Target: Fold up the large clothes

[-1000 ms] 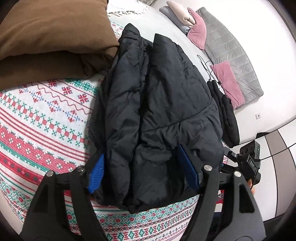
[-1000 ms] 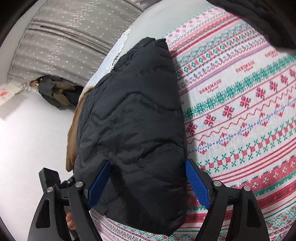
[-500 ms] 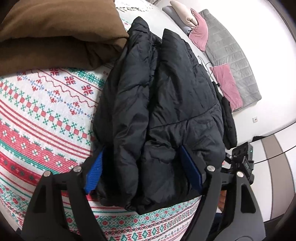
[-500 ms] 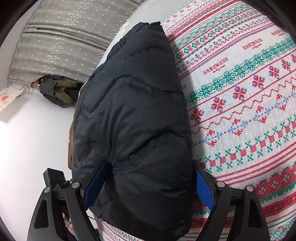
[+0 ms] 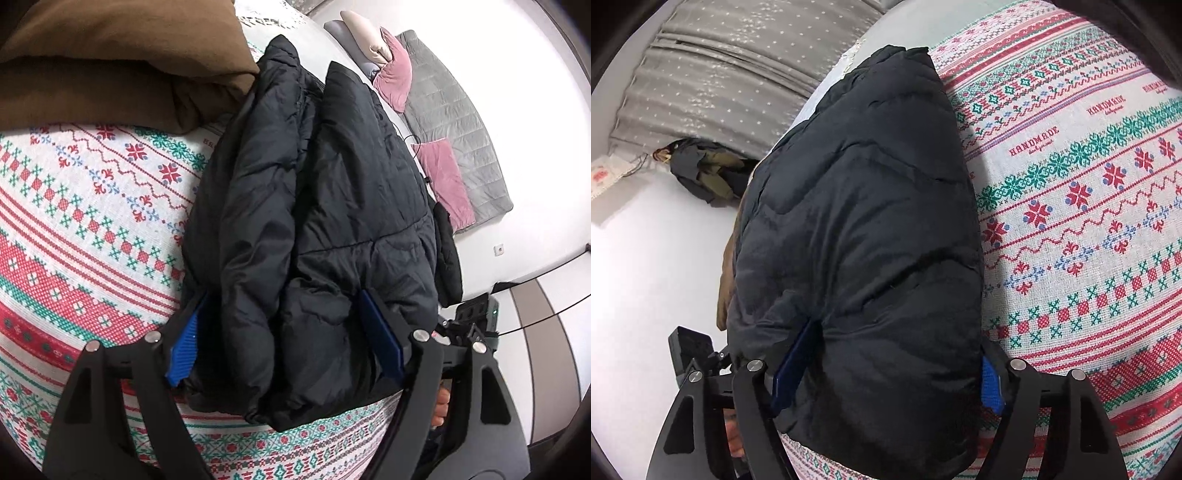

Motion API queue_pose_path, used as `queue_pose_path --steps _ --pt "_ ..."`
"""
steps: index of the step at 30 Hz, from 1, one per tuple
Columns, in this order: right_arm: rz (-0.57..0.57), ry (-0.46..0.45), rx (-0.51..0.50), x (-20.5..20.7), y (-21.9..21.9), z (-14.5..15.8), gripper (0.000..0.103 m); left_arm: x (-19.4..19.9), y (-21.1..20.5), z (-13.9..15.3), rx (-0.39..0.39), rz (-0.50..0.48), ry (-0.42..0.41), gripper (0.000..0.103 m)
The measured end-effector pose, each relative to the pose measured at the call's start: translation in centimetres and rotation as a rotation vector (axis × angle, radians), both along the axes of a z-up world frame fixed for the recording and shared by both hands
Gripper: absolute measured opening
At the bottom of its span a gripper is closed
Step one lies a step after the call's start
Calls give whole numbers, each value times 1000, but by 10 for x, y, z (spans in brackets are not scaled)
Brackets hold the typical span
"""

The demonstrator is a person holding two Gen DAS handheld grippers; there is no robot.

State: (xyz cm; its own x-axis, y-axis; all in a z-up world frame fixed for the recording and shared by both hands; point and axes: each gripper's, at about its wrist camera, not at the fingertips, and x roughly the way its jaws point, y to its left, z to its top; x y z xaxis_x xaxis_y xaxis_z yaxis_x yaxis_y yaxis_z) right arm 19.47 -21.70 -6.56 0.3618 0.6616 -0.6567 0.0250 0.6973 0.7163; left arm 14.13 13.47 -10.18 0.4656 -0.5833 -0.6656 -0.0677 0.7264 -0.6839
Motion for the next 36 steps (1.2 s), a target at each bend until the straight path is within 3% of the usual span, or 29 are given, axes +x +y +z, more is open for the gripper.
queue_pose_path --steps 6,14,20,25,32,36 --pt "6 -3 -6 -3 -7 -3 78 -2 -2 0 50 -7 -11 76" --pt "20 -50 -73 -7 3 6 63 1 -19 11 99 -24 -42 41" --pt "39 -121 -160 -11 16 22 47 4 -29 18 138 -18 -66 26" --pt "46 -167 -233 -13 28 29 41 6 -38 20 168 -17 -80 25" --pt "61 -207 -323 -17 43 34 39 10 -41 9 118 -17 -47 39" --pt "63 -217 -343 -18 46 35 37 13 -40 2 78 -6 -31 41"
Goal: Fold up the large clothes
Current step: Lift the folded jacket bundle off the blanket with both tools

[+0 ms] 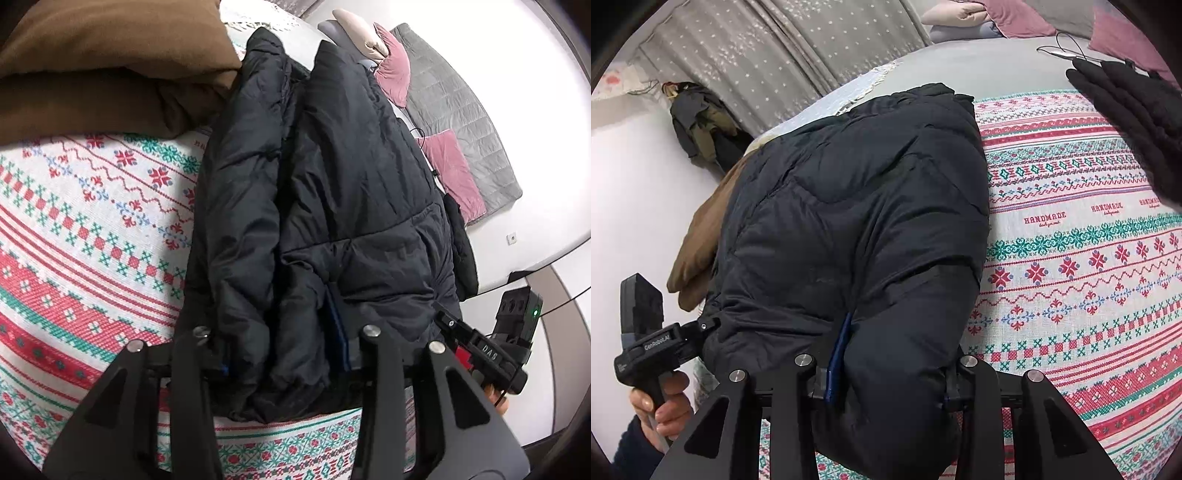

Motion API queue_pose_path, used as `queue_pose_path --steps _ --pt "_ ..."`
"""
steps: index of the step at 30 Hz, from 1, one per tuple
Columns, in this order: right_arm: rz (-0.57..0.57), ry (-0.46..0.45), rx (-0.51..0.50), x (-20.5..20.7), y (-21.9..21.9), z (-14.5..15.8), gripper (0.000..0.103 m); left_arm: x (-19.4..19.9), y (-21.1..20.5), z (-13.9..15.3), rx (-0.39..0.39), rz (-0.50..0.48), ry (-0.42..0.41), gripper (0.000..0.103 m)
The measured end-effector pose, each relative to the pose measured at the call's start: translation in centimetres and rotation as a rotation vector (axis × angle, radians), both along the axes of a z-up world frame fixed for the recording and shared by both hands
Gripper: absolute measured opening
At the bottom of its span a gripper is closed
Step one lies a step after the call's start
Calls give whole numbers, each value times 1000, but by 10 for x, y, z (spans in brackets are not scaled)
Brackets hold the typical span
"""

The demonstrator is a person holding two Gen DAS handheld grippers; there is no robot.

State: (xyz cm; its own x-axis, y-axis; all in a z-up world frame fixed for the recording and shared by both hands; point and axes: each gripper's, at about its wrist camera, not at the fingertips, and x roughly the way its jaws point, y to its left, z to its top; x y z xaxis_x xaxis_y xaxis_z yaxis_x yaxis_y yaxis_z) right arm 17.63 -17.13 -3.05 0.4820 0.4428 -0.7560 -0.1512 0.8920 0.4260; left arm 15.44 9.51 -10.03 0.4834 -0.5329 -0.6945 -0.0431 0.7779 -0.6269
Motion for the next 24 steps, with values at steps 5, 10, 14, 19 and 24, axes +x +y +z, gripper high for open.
queue_pose_path --steps 5,10,14,19,24 --pt "7 -14 -2 -1 1 3 31 3 -1 2 -1 -7 -7 25" --pt "20 -48 -24 -5 4 11 26 2 0 8 8 9 -22 18" --pt "29 -84 -61 -10 9 16 24 -1 3 14 19 21 -46 15" --pt "46 -166 -143 -21 22 31 21 -6 3 26 40 29 -91 13" --pt "47 -210 -157 -28 25 41 20 -9 -1 41 71 20 -154 12"
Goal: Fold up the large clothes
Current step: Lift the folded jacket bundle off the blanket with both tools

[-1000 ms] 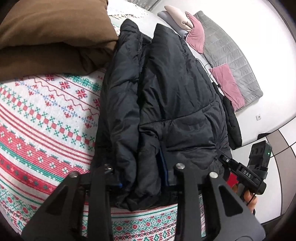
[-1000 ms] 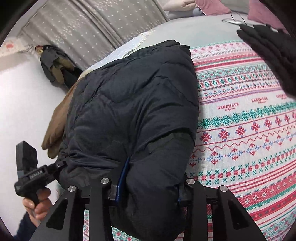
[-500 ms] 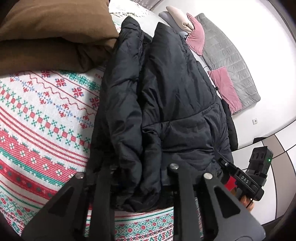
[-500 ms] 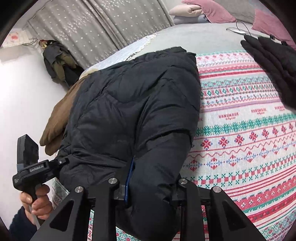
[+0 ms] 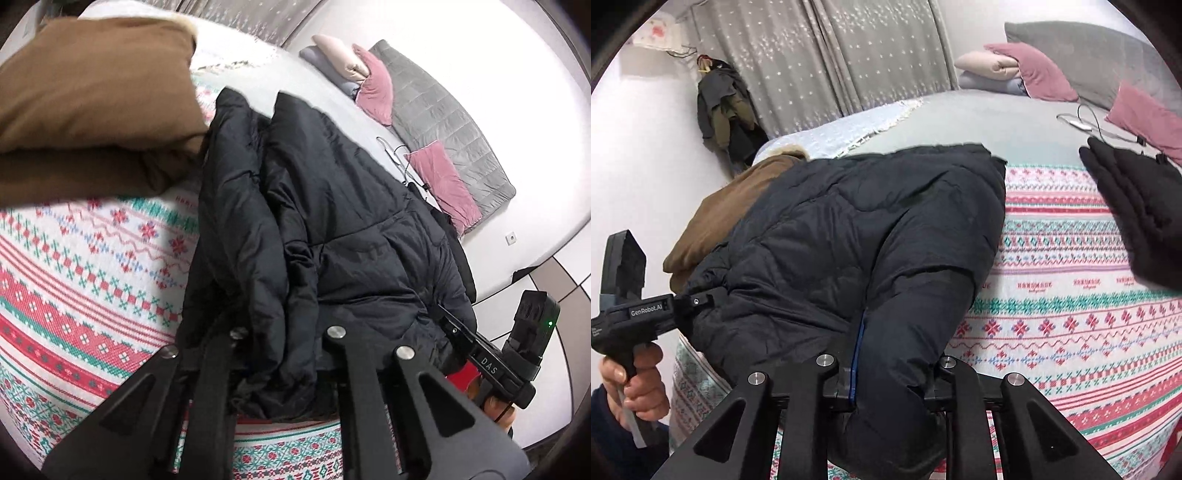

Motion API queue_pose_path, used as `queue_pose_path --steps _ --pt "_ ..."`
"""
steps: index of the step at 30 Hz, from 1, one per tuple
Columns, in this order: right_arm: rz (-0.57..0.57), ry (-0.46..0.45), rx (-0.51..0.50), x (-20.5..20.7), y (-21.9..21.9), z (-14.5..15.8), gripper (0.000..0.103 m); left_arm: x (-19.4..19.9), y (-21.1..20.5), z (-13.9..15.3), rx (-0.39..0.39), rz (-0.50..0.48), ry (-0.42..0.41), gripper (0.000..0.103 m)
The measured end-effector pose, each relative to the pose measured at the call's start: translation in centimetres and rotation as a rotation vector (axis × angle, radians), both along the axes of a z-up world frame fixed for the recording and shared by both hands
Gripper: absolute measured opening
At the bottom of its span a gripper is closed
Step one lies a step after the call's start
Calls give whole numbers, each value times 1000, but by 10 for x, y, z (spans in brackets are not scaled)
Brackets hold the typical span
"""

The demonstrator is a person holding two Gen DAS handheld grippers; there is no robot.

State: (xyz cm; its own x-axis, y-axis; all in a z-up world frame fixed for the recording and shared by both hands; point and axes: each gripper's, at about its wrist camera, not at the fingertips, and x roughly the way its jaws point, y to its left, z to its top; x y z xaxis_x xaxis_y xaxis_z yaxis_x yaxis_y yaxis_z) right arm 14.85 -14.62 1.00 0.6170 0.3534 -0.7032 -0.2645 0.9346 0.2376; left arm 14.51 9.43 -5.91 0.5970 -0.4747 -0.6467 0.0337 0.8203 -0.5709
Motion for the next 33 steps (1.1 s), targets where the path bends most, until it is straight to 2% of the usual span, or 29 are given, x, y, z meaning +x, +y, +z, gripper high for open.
queue_pose_path --steps 11,17,22,33 --pt "-19 -141 -78 -25 -7 31 18 6 -22 34 -5 -23 -82 11" --pt "-32 -178 -96 -27 -16 43 18 10 -36 42 -5 -39 -105 11" --pt "-26 -221 -112 -31 -18 57 17 12 -46 58 1 -53 -155 11" --pt "-7 -351 -157 -6 -44 109 16 43 -81 105 3 -54 -246 11"
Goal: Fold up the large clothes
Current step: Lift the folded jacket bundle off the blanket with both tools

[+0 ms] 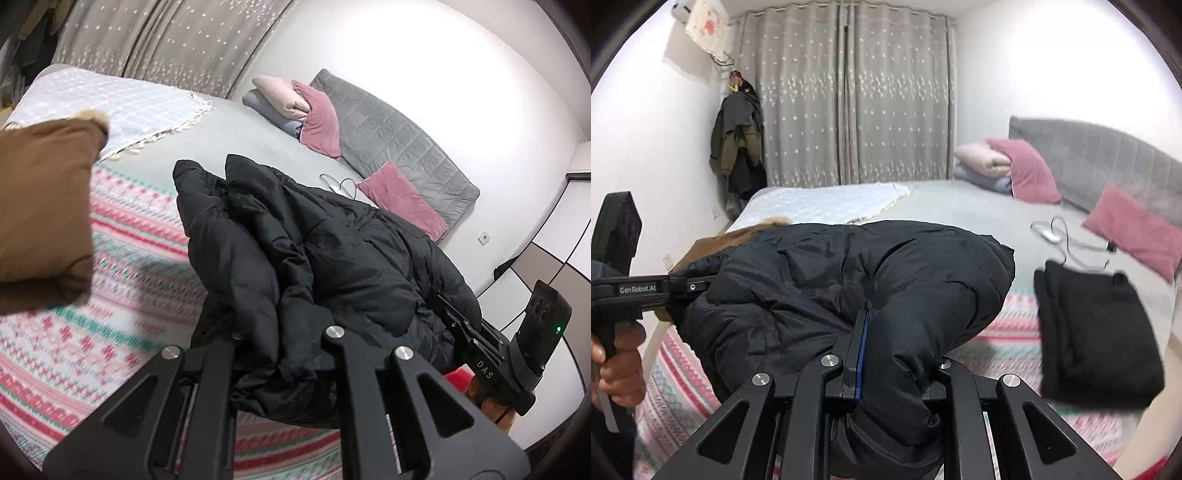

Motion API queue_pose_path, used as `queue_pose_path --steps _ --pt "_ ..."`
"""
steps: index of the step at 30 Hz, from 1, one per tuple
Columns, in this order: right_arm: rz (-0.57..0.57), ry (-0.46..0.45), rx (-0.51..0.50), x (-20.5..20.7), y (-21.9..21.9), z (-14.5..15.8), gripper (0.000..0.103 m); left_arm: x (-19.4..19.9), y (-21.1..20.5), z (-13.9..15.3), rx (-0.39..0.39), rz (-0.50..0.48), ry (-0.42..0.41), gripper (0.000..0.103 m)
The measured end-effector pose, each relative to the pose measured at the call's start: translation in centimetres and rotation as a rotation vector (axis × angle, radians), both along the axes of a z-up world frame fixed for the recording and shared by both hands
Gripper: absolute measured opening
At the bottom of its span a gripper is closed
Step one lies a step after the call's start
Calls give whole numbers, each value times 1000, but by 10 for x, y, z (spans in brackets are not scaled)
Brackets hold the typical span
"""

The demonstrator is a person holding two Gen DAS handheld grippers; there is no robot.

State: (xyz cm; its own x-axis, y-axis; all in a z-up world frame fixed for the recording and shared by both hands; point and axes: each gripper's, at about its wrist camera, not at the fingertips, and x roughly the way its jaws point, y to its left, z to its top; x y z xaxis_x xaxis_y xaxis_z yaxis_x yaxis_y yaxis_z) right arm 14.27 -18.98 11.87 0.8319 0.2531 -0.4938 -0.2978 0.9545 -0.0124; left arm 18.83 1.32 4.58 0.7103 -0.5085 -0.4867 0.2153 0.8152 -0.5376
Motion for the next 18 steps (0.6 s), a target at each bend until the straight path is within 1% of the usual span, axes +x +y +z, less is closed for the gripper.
queue_pose_path --steps 2,5,8,11,12,15,16,18 --pt "3 -28 -17 10 -13 10 16 8 -14 10 -3 -7 -19 11" --pt "-2 -65 -39 24 -38 24 16 24 -47 30 9 -28 -56 11" --pt "-25 -94 -66 44 -72 40 16 45 -93 51 28 -55 -103 11" --pt "-62 -126 -99 64 -114 56 16 70 -140 68 16 -89 -129 11" --pt "-85 -142 -101 72 -135 64 16 79 -157 74 12 -101 -136 11" --pt "-134 -186 -100 83 -179 80 16 98 -203 88 2 -134 -163 11" --pt "-154 -208 -93 87 -199 86 16 106 -226 94 -8 -150 -182 11" --pt "-191 -248 -85 90 -234 94 16 113 -253 100 -15 -171 -211 11"
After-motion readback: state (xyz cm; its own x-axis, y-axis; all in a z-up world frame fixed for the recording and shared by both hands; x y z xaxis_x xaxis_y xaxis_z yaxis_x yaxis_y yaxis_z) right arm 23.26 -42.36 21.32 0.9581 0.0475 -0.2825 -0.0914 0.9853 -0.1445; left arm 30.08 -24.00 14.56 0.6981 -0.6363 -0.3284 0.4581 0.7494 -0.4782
